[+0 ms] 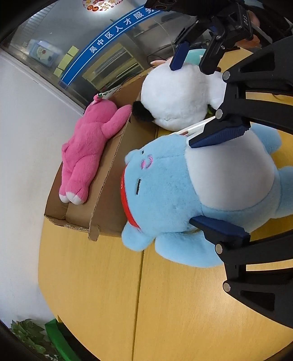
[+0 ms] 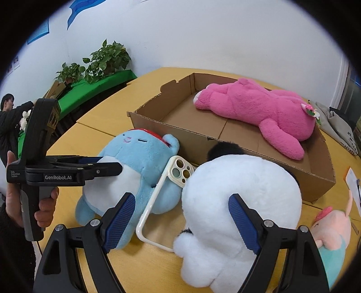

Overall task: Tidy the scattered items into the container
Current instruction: 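Close the left gripper on the light-blue plush cat's body, then carry the blue cat into the box beside the pink bear and open the left gripper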

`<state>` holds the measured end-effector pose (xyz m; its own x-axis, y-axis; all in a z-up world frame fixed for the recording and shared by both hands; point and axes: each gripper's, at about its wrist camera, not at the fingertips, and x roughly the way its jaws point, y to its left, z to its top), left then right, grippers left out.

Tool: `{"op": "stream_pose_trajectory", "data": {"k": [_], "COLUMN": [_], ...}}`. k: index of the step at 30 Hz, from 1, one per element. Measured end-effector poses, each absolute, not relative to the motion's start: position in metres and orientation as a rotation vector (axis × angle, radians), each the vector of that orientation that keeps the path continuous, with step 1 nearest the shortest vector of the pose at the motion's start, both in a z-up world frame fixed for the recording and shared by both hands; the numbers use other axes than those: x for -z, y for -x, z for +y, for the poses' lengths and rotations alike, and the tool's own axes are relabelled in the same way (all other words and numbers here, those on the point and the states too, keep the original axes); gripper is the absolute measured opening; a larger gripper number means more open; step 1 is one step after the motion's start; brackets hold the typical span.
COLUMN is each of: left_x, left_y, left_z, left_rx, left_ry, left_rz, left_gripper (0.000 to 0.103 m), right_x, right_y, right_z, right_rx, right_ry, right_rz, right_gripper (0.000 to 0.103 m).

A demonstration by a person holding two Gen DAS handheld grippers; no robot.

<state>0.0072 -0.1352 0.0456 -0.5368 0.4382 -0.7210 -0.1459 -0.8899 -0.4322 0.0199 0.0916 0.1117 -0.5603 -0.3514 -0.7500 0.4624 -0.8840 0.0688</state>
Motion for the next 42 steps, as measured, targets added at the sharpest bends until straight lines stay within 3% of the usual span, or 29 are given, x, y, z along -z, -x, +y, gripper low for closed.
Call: {"op": "stream_pose_trajectory", "data": {"k": [7, 12, 14, 15, 16, 22, 23, 24, 25, 31, 36, 37, 40, 42], "left_x": [-0.057, -0.062, -0.063, -0.063, -0.062, -0.021, -0.015, -0.010, -0.005, -0.010, -0.009, -0.009, -0.010, -0.009], "left_y": [-0.025, -0.038, -0.042, -0.042, -0.042, -0.008, -0.003, 0.001, 0.004, -0.003, -0.010, -0.011, -0.012, -0.014], "left_z": [-0.164, -0.191, -0.202, -0.211, -0.218, -0.232, -0.232, -0.232, -0.231, -0.219, -0.226, -0.225, -0.225, -0.225], "left_rx": [-2.491, -2.525, -2.547, -2.569, -2.589, -2.497, -2.478, -2.467, -2.448, -2.450, -2.460, -2.466, -2.473, -2.474], "left_ry": [1.270, 1.233, 1.213, 1.213, 1.220, 1.408, 1.417, 1.438, 1.472, 1.482, 1.484, 1.481, 1.473, 1.471], "left_rz": [-0.440, -0.496, -0.536, -0.566, -0.592, -0.570, -0.566, -0.559, -0.554, -0.442, -0.462, -0.453, -0.446, -0.444], "left_gripper": [0.047, 0.047, 0.059, 0.073, 0.080, 0.079, 0.078, 0.059, 0.027, 0.022, 0.022, 0.022, 0.021, 0.021], "right_x": [-0.113, -0.112, -0.109, -0.107, -0.105, -0.090, -0.086, -0.082, -0.077, -0.068, -0.067, -0.064, -0.051, -0.048], "right_y": [-0.023, -0.026, -0.023, -0.022, -0.022, -0.019, -0.018, -0.016, -0.014, -0.008, 0.004, 0.007, 0.016, 0.021], "right_z": [0.086, 0.075, 0.071, 0.070, 0.069, 0.057, 0.056, 0.055, 0.055, 0.061, 0.055, 0.051, 0.035, 0.030], "right_rx": [2.360, 2.315, 2.291, 2.279, 2.267, 2.241, 2.237, 2.237, 2.238, 2.237, 2.250, 2.259, 2.234, 2.242], "right_ry": [-1.110, -1.112, -1.139, -1.152, -1.162, -1.205, -1.220, -1.241, -1.261, -1.299, -1.303, -1.313, -1.351, -1.345], "right_rz": [0.150, 0.100, 0.042, 0.021, 0.008, 0.008, 0.001, -0.002, -0.006, -0.070, -0.134, -0.117, -0.129, -0.143], "right_gripper": [0.085, 0.085, 0.085, 0.085, 0.085, 0.085, 0.085, 0.085, 0.085, 0.085, 0.083, 0.080, 0.052, 0.043]}}
